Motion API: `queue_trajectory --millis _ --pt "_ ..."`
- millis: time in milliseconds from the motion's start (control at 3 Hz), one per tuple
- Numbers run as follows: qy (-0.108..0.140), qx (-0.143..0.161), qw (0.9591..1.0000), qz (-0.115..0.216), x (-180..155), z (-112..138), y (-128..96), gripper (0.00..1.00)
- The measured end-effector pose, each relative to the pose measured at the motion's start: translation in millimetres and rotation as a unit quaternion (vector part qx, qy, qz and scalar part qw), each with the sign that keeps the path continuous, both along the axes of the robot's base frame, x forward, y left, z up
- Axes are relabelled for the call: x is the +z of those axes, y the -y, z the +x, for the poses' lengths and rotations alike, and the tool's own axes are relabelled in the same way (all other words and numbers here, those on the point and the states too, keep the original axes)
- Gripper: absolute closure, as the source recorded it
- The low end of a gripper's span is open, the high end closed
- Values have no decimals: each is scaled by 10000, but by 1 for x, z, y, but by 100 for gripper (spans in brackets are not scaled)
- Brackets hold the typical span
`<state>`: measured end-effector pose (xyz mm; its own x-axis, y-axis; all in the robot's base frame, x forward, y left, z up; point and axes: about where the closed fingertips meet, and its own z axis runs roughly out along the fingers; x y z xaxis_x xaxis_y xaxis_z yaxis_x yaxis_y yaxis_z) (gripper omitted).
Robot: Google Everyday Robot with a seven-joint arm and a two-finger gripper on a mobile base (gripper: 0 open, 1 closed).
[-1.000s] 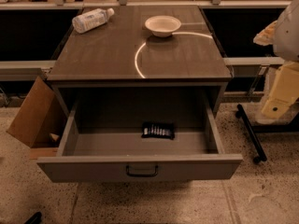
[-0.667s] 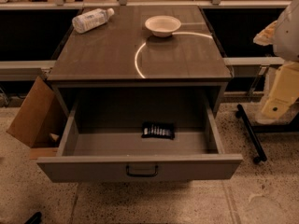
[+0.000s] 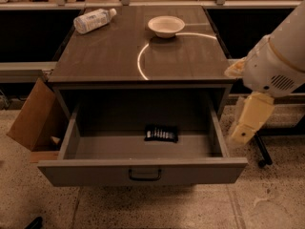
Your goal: Pick rxbar blueberry from top drawer and place on counter
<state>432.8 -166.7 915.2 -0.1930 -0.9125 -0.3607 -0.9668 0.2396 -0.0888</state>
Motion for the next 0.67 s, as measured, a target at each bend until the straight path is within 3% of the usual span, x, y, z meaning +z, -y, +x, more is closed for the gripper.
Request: queue_trajectory --millis 333,667 --pt "-426 153 9976 528 -35 -11 -38 0" --pt "-426 153 9976 528 -35 -11 -38 0"
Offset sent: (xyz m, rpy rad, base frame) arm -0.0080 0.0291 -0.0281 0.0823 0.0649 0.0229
